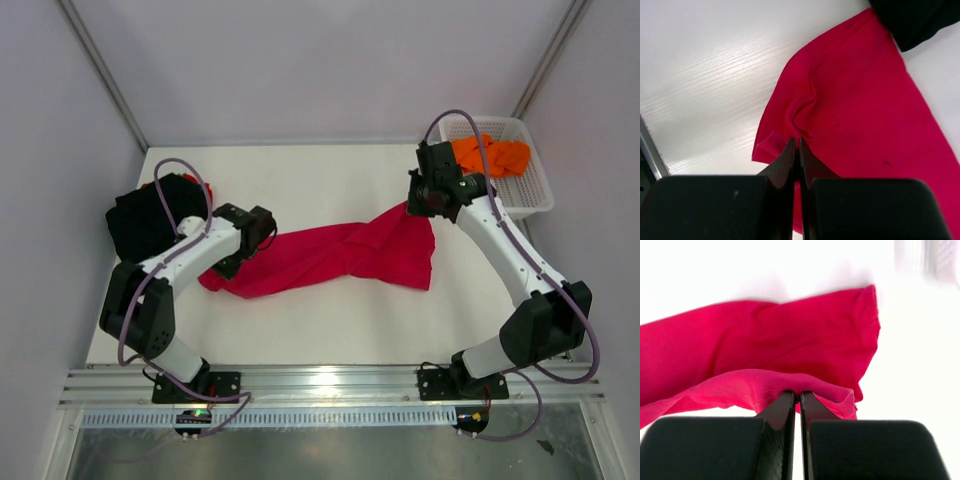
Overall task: Fold and stack the t-shirts
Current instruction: Fold the other side of the tshirt into a rectangle
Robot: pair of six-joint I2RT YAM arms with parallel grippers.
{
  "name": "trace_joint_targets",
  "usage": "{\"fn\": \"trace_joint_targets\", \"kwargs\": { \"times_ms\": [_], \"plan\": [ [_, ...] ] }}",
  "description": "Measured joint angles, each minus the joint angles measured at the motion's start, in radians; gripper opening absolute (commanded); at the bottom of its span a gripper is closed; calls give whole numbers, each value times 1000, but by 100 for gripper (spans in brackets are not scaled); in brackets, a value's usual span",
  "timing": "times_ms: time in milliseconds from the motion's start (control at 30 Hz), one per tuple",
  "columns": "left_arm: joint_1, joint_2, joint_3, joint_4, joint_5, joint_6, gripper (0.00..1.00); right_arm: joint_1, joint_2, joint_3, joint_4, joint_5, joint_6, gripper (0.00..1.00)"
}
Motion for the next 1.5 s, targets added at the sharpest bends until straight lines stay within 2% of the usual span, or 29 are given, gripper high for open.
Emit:
{"fn": "trace_joint_targets", "kwargs": {
  "times_ms": [133,367,667,1000,1300,1500],
  "plan": [
    [0,15,45,0,-39,-2,0,-36,42,68,-5,25,-6,3],
    [0,21,104,0,-103,-6,0,-91,54,84,-21,63,-15,3],
    [25,55,185,-8,-192,6,3,-93,54,84,-36,82,-27,3],
    [101,126,272,-7,-270,66,3,-93,54,84,-44,108,-35,3],
    [223,128,280,-7,-288,193,3,-103,54,73,-46,134,-40,3],
    [277,236,299,-13,-266,388,3,-106,68,43,-44,134,-35,3]
  ]
}}
